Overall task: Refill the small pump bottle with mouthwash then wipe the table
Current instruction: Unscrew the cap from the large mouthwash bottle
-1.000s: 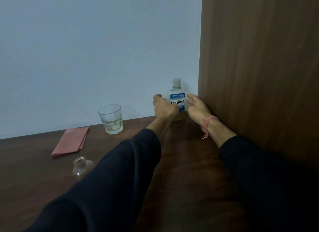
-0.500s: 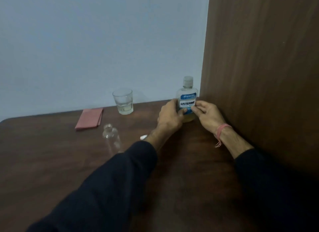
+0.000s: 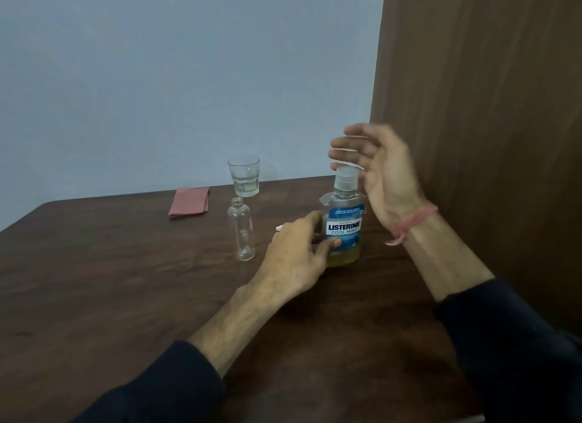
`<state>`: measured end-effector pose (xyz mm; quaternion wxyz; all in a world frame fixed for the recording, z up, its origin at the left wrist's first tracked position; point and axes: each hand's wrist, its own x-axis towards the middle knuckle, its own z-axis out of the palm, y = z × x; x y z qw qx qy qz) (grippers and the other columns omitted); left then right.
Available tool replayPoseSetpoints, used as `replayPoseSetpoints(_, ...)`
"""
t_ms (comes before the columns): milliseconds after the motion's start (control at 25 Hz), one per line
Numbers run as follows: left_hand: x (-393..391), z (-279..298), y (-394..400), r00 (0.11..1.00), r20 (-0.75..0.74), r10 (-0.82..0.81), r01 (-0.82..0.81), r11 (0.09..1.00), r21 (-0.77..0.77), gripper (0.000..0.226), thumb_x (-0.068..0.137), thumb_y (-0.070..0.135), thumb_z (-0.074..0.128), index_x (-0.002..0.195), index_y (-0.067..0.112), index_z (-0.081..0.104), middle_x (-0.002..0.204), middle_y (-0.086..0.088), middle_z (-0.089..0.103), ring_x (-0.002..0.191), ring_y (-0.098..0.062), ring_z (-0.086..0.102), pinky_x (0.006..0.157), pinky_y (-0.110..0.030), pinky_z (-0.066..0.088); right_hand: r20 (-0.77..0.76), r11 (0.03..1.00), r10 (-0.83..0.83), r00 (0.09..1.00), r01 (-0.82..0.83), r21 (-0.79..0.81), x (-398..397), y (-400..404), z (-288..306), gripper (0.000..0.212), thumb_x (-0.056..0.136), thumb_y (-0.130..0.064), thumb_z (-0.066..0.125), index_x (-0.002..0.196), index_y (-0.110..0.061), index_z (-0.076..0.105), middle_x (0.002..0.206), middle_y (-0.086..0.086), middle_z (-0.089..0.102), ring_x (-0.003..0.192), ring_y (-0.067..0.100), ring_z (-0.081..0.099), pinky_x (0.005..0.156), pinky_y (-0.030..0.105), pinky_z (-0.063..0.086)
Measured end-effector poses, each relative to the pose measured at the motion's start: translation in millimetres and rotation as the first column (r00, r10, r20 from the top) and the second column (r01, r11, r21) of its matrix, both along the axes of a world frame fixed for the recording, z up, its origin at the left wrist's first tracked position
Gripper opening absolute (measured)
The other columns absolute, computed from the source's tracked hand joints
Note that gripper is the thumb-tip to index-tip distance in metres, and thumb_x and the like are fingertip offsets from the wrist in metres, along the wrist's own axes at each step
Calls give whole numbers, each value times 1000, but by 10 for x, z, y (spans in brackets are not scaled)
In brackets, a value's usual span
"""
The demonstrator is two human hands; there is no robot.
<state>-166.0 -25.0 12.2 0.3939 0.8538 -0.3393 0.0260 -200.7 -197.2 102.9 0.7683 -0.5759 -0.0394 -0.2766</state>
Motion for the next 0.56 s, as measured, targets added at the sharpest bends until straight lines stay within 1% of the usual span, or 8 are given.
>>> replayPoseSetpoints(80, 29, 0, 50, 998, 51, 21, -22, 999, 23, 44, 109, 37, 78, 151, 31, 66, 141, 9, 81, 131, -10, 77, 113, -43, 64, -37, 980, 5, 999, -13, -200, 105, 217, 161, 50, 114, -47, 46, 93, -13, 76, 74, 8, 73, 61, 22, 69, 62, 35, 59)
replayPoseSetpoints(160, 75, -17, 88, 995, 89, 37, -40, 999, 34, 40, 109, 41, 77, 146, 33, 67, 137, 9, 83, 128, -11, 78, 109, -45, 66, -74, 930, 16, 997, -42, -366, 227, 284, 193, 64, 113, -60, 40, 78, -15, 71, 53, 2, 49, 42, 15, 44, 47, 28, 45)
replayPoseSetpoints(200, 92, -22, 102, 994, 106, 35, -39, 999, 32, 39, 109, 42, 76, 146, 33, 66, 136, 9, 83, 126, -11, 79, 108, -45, 66, -97, 926, 66, 993, -97, -366, 280, 262, 205, 68, 112, -65, 38, 74, -16, 66, 49, -1, 38, 39, 13, 34, 44, 26, 39)
replayPoseSetpoints(240, 89, -35, 110, 993, 118, 31, -35, 999, 29, 40, 109, 44, 76, 147, 33, 65, 136, 8, 83, 125, -11, 79, 107, -45, 66, -131, 929, 149, 980, -184, -320, 303, 227, 216, 71, 110, -69, 36, 73, -15, 62, 48, -3, 31, 37, 12, 27, 43, 24, 34)
replayPoseSetpoints(320, 73, -40, 115, 994, 111, 14, -17, 1000, 23, 43, 110, 45, 75, 150, 33, 63, 138, 9, 82, 124, -8, 79, 106, -43, 67, -206, 890, 350, 914, -393, -231, 332, 132, 275, 70, 109, -72, 33, 76, -15, 56, 46, -6, 24, 33, 10, 21, 40, 21, 29)
replayPoseSetpoints(400, 67, -40, 124, 995, 99, 7, -9, 1000, 20, 45, 110, 46, 74, 151, 33, 63, 138, 10, 82, 124, -7, 78, 106, -42, 67, -255, 817, 489, 834, -541, -200, 375, 56, 301, 62, 111, -67, 37, 81, -16, 56, 45, -8, 23, 30, 7, 22, 37, 20, 27)
replayPoseSetpoints(480, 67, -42, 130, 994, 105, 19, -21, 1000, 13, 45, 110, 46, 74, 152, 33, 64, 138, 11, 81, 125, -7, 78, 106, -42, 66, -293, 759, 548, 783, -613, -220, 409, 23, 294, 50, 113, -58, 43, 87, -18, 57, 46, -10, 25, 30, 4, 25, 34, 20, 29)
replayPoseSetpoints(560, 43, -50, 129, 995, 99, 25, -25, 1000, -2, 47, 109, 46, 75, 153, 34, 63, 139, 11, 81, 126, -7, 78, 107, -42, 66, -322, 703, 594, 737, -670, -238, 427, 9, 275, 41, 110, -55, 51, 92, -18, 58, 47, -12, 28, 30, 1, 29, 34, 18, 32)
